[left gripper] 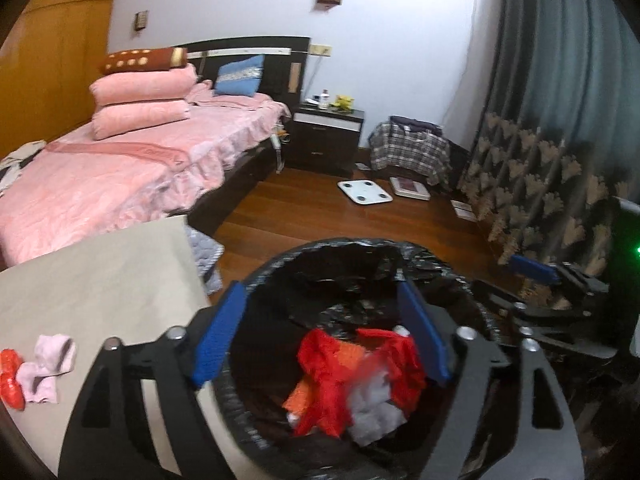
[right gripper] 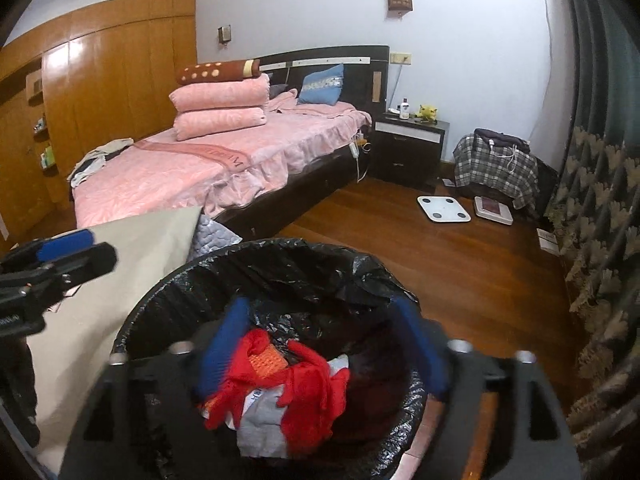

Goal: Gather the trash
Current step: 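Move both tools back over the red bag and pink cloth on the table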

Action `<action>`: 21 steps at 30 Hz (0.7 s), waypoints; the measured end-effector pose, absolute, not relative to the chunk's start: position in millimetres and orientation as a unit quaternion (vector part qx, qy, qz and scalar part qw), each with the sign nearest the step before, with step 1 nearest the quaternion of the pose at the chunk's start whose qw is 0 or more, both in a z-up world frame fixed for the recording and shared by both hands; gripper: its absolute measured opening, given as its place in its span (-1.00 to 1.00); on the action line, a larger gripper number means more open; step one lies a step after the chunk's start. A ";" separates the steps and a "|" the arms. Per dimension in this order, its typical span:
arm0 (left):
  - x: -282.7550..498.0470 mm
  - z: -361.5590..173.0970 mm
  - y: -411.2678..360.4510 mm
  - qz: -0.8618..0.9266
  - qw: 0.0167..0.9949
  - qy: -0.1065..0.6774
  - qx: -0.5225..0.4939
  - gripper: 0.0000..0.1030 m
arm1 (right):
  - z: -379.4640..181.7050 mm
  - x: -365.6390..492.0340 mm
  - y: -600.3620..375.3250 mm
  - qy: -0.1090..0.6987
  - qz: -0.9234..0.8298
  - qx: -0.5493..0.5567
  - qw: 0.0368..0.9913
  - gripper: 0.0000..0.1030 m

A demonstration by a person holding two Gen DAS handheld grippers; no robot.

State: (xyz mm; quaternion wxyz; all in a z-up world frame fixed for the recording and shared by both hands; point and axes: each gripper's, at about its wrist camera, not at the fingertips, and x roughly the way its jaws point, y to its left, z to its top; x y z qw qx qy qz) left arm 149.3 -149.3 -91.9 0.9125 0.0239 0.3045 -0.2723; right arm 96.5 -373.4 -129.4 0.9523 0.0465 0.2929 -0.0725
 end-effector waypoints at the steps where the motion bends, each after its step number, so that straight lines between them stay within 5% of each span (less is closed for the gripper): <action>1: 148.0 -90.7 -141.4 -0.260 0.917 0.302 0.025 0.69 | -127.9 95.0 -371.7 0.289 -0.073 0.046 0.953 0.79; 8: 143.1 -75.6 -95.0 -0.208 0.933 0.293 0.016 0.86 | -111.8 92.7 -345.5 0.274 -0.049 0.043 0.959 0.88; 21: 126.7 -59.2 9.1 -0.111 0.955 0.274 -0.010 0.87 | -96.0 113.2 -260.4 0.258 -0.010 0.048 0.965 0.88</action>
